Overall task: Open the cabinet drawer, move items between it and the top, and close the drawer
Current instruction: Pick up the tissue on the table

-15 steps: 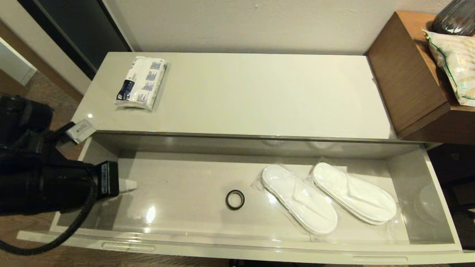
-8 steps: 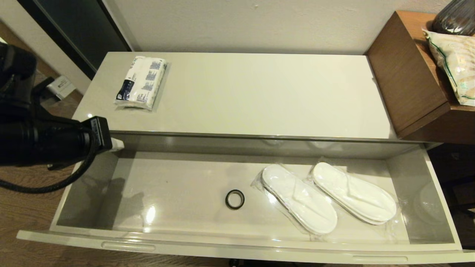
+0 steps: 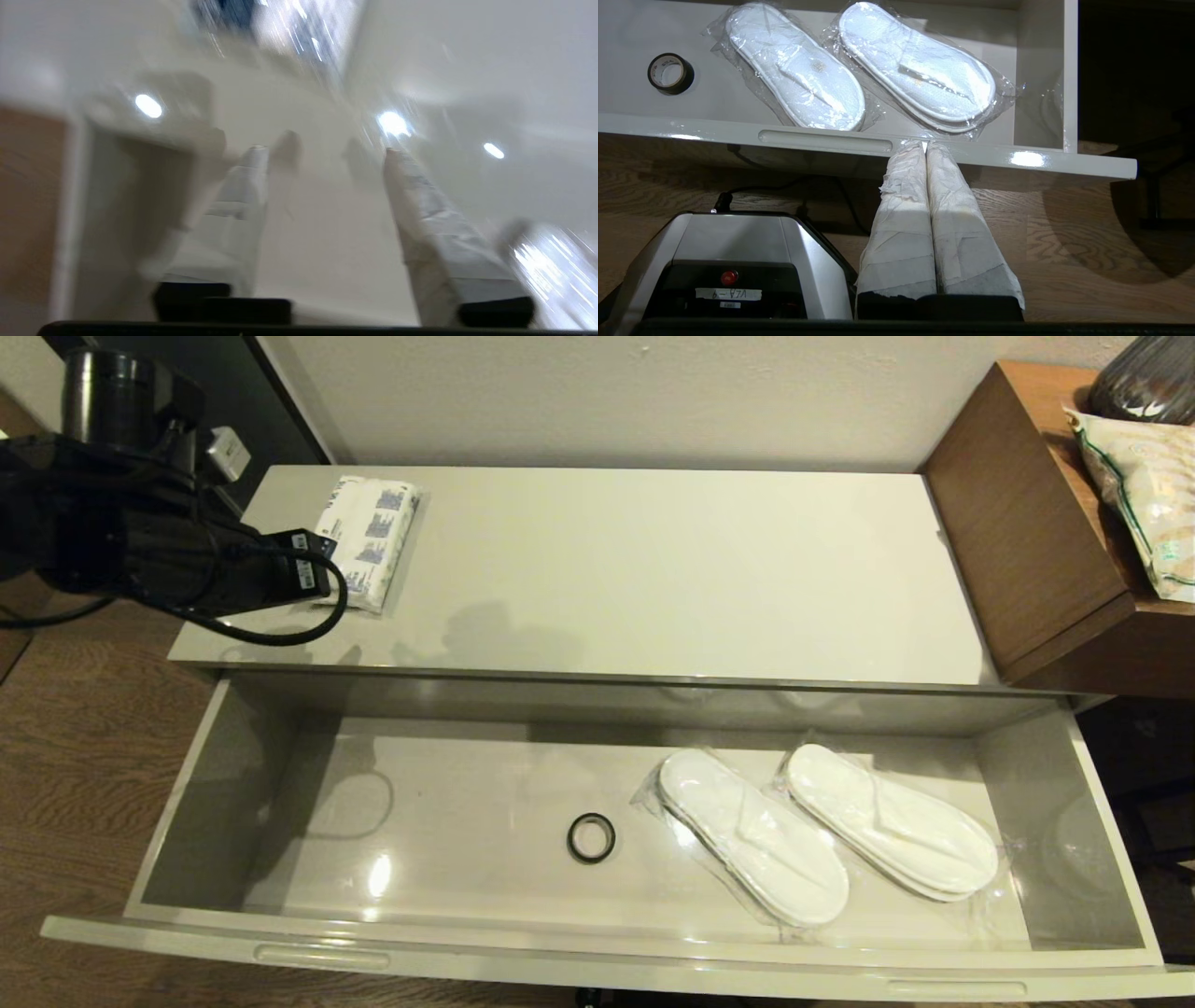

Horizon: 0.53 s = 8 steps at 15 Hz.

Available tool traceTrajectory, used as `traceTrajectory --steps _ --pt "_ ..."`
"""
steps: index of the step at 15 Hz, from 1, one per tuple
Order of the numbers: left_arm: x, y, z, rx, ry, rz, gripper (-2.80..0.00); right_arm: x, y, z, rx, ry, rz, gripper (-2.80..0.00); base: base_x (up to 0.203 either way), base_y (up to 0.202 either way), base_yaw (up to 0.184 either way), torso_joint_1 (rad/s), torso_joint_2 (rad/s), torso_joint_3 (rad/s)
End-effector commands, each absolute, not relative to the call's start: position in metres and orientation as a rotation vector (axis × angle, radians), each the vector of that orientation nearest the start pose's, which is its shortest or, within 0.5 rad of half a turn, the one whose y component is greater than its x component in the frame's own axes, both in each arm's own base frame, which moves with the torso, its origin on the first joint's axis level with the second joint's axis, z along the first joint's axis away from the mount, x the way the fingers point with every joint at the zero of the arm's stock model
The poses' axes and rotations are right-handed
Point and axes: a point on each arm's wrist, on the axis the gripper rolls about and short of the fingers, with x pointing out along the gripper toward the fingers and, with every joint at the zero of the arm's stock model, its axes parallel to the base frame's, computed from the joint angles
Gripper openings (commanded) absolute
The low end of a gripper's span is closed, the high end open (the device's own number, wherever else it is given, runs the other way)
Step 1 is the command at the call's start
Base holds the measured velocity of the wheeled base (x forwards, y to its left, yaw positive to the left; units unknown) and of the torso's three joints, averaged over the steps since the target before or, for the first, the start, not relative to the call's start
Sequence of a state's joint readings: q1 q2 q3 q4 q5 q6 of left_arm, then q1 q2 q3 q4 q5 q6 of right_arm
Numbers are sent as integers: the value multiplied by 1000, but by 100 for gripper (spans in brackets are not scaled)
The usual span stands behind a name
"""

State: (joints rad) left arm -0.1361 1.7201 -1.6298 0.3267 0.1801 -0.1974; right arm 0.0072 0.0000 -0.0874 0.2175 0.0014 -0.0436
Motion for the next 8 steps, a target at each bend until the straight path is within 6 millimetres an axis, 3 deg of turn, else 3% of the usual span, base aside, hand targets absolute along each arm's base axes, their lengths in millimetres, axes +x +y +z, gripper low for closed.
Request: traceTrajectory --steps 1,4,8 --pt "352 -39 297 -79 409 140 0 -31 0 77 -45 132 12 -280 0 0 0 0 0 0" --pt "389 -32 287 35 299 202 0 -31 0 77 -46 132 14 -280 0 0 0 0 0 0" --pt "416 -34 285 50 241 196 0 -31 0 77 -46 131 14 -280 0 0 0 0 0 0"
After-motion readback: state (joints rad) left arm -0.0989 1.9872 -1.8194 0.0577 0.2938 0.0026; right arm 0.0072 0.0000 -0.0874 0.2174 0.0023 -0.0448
